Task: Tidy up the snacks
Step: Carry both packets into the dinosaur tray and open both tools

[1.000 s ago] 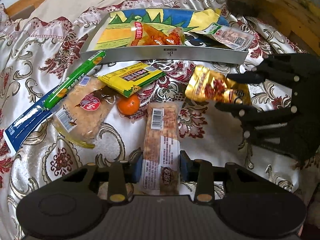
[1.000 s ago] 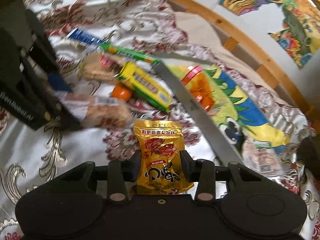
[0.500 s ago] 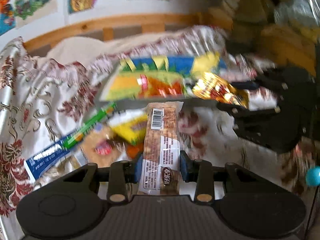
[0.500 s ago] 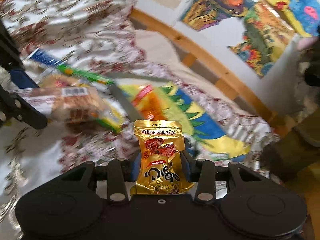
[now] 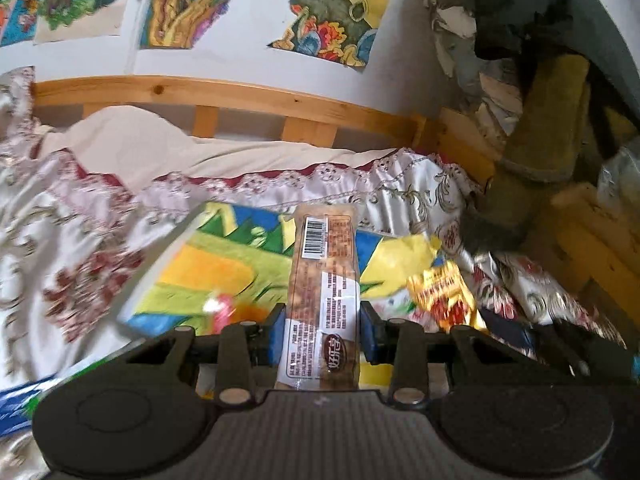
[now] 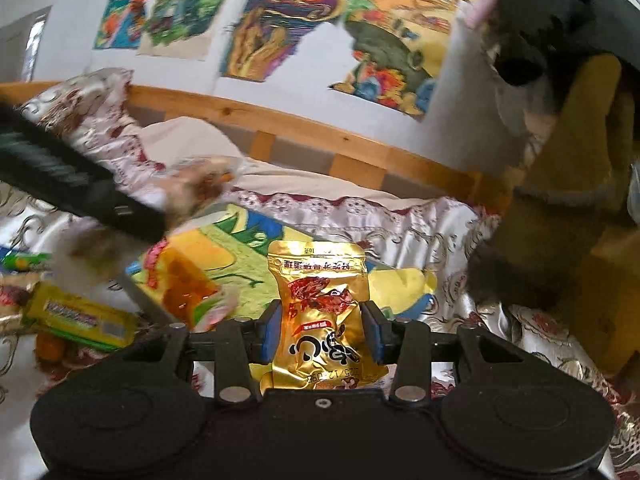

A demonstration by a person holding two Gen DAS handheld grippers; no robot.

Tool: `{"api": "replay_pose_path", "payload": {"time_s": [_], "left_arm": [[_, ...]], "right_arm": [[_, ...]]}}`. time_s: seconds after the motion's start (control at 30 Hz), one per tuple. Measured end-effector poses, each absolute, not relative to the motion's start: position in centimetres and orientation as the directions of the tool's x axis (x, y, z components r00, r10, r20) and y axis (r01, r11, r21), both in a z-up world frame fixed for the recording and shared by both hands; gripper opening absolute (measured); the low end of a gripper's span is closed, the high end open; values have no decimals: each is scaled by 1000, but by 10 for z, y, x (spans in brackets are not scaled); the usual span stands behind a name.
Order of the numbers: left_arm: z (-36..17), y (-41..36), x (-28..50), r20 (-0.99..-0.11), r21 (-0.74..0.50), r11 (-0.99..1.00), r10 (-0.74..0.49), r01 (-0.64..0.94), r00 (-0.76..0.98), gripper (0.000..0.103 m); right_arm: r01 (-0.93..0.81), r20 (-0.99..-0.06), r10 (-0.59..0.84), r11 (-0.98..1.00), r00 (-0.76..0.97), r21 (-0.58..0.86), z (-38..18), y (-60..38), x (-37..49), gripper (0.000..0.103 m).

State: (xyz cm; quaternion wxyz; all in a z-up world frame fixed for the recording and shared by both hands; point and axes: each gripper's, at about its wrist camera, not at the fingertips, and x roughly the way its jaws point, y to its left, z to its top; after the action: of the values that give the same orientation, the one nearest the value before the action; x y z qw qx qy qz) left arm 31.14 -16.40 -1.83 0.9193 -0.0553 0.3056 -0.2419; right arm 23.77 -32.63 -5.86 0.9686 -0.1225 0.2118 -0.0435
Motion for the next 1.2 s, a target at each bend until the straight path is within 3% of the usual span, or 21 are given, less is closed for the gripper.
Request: {"api": "replay_pose_path", "payload": {"time_s": [0.23, 0.73, 1.0, 1.2], "left_arm": [[-43, -217, 354, -589, -209, 895, -438, 395, 679, 40], [-69, -259, 366, -677, -87, 915, -344, 393, 650, 40], [-63, -254, 373, -703, -135, 931, -332, 340, 629, 41], [-56, -248, 372, -708, -144, 937, -323, 320, 628, 54]], "right_arm": [[57, -420, -140, 977, 896, -204, -65, -350, 256, 44], [78, -505, -133, 989, 853, -128, -82, -365, 277, 46], [92, -512, -123, 992, 850, -86, -81, -368, 276, 48], [106, -506, -130, 991, 853, -76, -83, -367, 275, 63]]}}
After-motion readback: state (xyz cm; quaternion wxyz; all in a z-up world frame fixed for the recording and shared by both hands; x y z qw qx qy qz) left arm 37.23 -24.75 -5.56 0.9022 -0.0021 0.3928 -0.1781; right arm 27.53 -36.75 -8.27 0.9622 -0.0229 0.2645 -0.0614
